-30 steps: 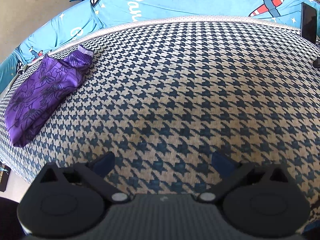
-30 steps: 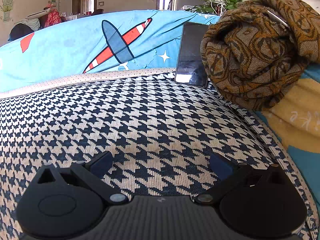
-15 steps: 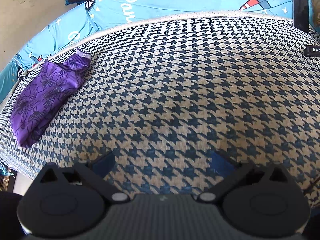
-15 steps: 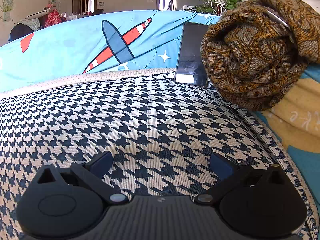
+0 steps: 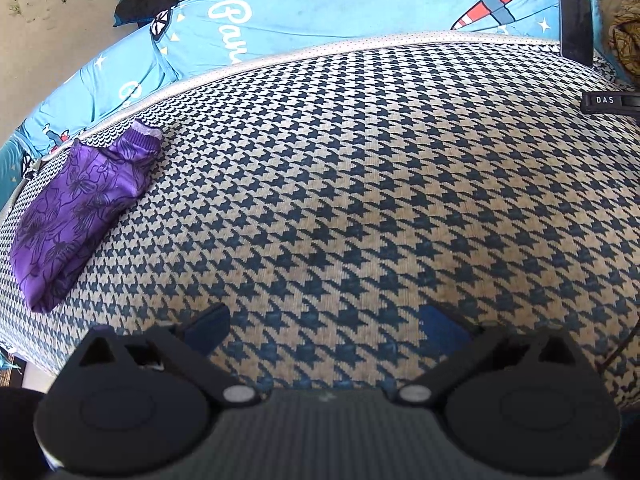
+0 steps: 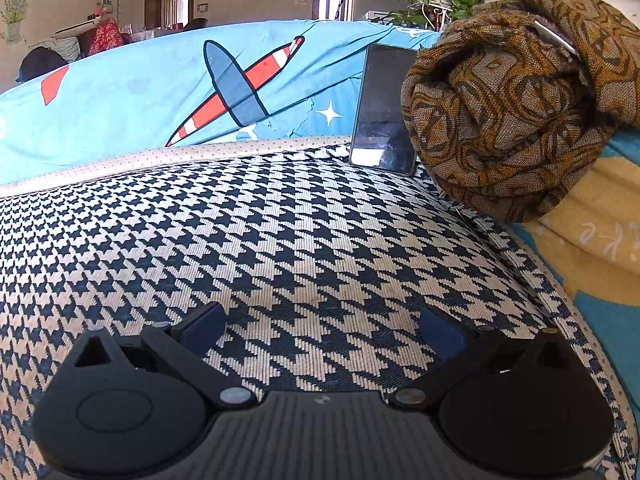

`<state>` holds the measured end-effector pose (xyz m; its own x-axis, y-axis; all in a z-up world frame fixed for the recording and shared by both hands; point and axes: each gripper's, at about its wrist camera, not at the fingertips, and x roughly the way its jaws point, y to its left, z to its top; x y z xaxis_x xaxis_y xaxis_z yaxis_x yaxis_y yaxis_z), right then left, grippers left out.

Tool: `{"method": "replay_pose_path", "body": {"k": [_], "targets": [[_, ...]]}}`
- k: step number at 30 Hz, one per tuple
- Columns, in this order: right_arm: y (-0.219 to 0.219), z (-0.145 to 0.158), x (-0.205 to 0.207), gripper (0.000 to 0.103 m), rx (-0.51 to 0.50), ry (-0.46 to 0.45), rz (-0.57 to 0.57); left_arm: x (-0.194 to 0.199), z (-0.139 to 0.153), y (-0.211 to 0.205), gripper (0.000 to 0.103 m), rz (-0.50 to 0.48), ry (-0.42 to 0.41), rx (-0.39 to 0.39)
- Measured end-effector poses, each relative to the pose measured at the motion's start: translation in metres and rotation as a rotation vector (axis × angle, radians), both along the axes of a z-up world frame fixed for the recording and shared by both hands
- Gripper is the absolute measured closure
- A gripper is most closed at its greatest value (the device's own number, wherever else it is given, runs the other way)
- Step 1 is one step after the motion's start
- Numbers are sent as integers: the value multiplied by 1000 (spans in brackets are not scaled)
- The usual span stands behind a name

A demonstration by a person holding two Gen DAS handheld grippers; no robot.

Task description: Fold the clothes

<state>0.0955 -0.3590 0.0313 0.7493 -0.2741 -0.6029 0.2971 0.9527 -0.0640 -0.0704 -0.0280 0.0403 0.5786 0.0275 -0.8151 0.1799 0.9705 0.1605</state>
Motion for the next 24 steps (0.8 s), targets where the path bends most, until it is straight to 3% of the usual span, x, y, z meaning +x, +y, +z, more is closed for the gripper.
{"method": "replay_pose_path", "body": {"k": [7, 13, 20, 24], "targets": [[0, 0, 0, 0, 0, 0, 0, 21, -7, 25, 0, -19, -11, -61], [0, 1, 0, 0, 0, 0, 0, 38, -2, 57, 0, 26, -11, -122], [0, 1, 0, 0, 0, 0, 0, 40, -1, 78, 0, 51, -30, -139], [0, 1, 0, 0, 0, 0, 0, 36, -1, 81, 0, 59, -46, -111]]}}
